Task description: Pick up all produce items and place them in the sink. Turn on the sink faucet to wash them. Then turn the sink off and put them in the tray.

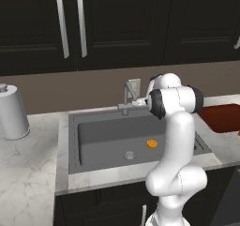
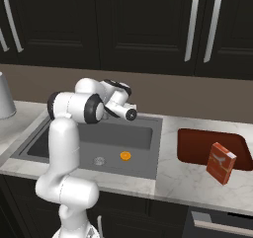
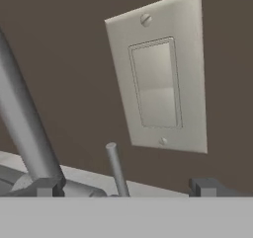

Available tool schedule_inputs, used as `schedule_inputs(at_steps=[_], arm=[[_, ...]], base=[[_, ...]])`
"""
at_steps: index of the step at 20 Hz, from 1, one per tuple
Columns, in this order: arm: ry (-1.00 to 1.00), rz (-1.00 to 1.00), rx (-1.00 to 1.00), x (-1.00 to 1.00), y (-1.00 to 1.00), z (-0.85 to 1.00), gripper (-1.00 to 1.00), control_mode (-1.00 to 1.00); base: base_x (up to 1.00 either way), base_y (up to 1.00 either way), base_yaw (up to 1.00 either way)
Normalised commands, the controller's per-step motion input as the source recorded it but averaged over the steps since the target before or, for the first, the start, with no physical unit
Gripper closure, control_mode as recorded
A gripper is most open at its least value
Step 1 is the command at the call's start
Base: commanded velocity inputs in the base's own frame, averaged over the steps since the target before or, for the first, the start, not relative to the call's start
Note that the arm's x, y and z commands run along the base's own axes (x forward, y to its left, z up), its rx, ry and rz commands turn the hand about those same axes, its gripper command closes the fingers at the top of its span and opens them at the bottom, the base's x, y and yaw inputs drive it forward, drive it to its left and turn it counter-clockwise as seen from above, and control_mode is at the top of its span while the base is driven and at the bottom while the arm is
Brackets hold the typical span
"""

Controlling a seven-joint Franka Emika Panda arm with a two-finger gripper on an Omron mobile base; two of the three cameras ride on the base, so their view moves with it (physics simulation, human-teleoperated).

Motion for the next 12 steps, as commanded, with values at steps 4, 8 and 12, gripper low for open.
schedule_inputs(at_steps=[4,8,12], arm=[[0.00,0.00,0.00,0.14,0.08,-0.05,-1.00,-1.00],[0.00,0.00,0.00,0.13,0.02,-0.01,-1.00,-1.00],[0.00,0.00,0.00,0.10,0.01,-0.01,1.00,-1.00]], base=[[0.00,0.00,0.00],[0.00,0.00,0.00],[0.00,0.00,0.00]])
